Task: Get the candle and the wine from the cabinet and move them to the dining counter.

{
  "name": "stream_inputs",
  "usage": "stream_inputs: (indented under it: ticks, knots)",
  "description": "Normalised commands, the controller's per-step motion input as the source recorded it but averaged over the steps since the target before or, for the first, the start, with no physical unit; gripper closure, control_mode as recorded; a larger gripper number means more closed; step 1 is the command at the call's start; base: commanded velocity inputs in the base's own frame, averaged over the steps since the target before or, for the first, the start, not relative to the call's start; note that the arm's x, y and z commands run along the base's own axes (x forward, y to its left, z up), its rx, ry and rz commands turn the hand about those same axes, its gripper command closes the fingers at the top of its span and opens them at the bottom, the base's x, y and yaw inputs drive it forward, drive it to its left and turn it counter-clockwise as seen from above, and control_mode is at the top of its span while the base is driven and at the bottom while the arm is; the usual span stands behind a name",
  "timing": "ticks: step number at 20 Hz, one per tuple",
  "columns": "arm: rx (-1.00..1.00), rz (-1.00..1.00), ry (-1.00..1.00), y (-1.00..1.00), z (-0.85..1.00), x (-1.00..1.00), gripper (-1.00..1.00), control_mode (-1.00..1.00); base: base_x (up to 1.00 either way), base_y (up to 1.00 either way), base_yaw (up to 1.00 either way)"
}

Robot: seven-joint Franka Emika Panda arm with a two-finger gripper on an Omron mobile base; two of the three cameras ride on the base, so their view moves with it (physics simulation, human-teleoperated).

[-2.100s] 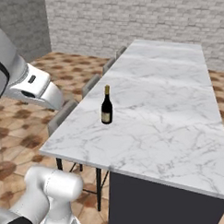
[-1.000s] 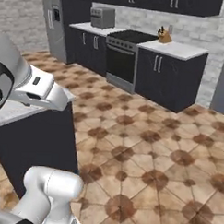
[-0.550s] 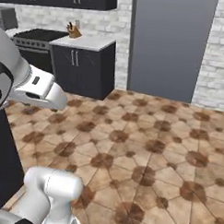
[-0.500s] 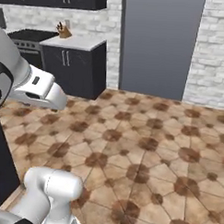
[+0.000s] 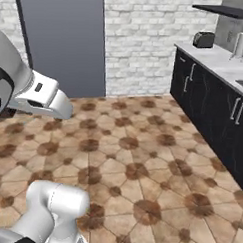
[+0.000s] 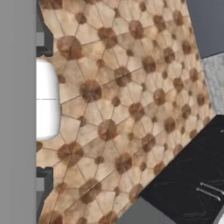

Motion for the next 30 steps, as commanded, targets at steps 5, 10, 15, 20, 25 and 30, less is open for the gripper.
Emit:
stream_inputs:
  ticks: [5,10,15,20,25,30]
  knots:
    - [0.00,0.00,0.00,0.00,0.00,0.00,-1.00,1.00,-0.16,-0.06,-0.75]
    - [0.00,0.00,0.00,0.00,0.00,0.00,-1.00,1.00,-0.06,-0.04,-0.73]
    - [0.00,0.00,0.00,0.00,0.00,0.00,-1.00,1.00,0.00,0.00,-0.72]
    - [0.00,0.00,0.00,0.00,0.00,0.00,-1.00,1.00,0.00,0.00,-0.68]
    - [0.00,0.00,0.00,0.00,0.00,0.00,-1.00,1.00,0.00,0.00,-0.66]
    - [0.00,0.00,0.00,0.00,0.00,0.00,-1.00,1.00,0.17,0.08,-0.59]
